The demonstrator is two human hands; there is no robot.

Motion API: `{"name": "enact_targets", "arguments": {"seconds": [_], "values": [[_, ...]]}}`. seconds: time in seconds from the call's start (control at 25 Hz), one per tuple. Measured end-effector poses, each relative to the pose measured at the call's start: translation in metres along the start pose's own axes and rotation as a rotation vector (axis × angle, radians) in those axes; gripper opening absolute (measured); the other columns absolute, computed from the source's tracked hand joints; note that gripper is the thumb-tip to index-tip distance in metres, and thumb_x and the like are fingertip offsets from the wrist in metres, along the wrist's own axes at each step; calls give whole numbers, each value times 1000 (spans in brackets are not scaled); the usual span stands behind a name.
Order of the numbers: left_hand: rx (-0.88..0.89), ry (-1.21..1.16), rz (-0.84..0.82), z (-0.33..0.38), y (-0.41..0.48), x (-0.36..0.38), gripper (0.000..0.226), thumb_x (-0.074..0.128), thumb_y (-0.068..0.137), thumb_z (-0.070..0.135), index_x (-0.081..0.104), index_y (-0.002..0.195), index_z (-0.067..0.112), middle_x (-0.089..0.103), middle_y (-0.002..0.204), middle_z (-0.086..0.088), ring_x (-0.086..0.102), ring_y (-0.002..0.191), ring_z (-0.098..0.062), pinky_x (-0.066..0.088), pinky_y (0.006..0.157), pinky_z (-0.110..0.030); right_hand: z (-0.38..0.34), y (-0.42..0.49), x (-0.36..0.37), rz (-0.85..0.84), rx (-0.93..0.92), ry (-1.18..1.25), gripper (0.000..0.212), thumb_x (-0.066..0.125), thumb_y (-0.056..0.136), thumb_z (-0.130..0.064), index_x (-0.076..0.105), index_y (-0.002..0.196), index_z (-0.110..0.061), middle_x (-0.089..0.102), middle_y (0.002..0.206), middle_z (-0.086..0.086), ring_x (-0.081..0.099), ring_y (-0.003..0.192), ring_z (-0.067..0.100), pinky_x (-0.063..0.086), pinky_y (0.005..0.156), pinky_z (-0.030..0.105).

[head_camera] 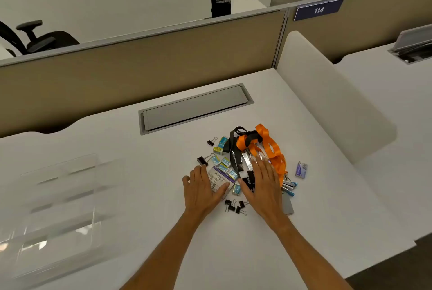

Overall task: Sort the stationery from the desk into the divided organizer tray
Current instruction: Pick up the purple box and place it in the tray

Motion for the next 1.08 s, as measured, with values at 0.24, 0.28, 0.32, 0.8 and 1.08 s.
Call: {"name": "enact_targets", "arguments": {"seconds": [0.24,0.28,0.32,0.8,1.08], "values": [[9,61,-25,-1,-6,4,100,30,71,92,53,124,10,56,112,-5,53,96,-20,42,83,-38,15,-21,9,-17,87,13,86,25,87,-76,34,148,-17,36,155,8,26,146,26,21,117,43],[12,68,-23,-1,-7,5,99,30,71,92,54,121,10,56,111,-5,53,95,-20,42,82,-38,16,-23,9,-14,92,20,86,24,87,-76,35,148,-16,36,154,8,26,146,26,20,117,42],[12,80,-23,0,-6,5,97,30,71,92,55,118,11,56,110,-5,53,95,-20,41,82,-38,16,-25,8,-19,91,29,85,24,88,-75,35,148,-16,36,155,8,26,146,26,20,117,41],[-368,-345,-389,-9,5,29,91,83,61,60,29,122,18,57,110,3,59,110,-20,38,103,-43,31,-64,-7,125,233,80,71,66,80,-54,51,135,-11,57,135,12,53,125,33,48,99,50],[-515,-865,-339,-39,-4,32,42,71,87,39,54,115,13,68,113,-7,65,102,-22,51,74,-27,78,-98,-20,102,566,-80,95,83,57,-61,49,123,-2,54,116,20,52,102,35,50,77,44]]}}
Point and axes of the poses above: each hand's wrist, its own y-axis towards the middle knuckle, its own x-axis out of the palm, z = x × y, the point moved 10 cm from there along y, towards the middle knuckle
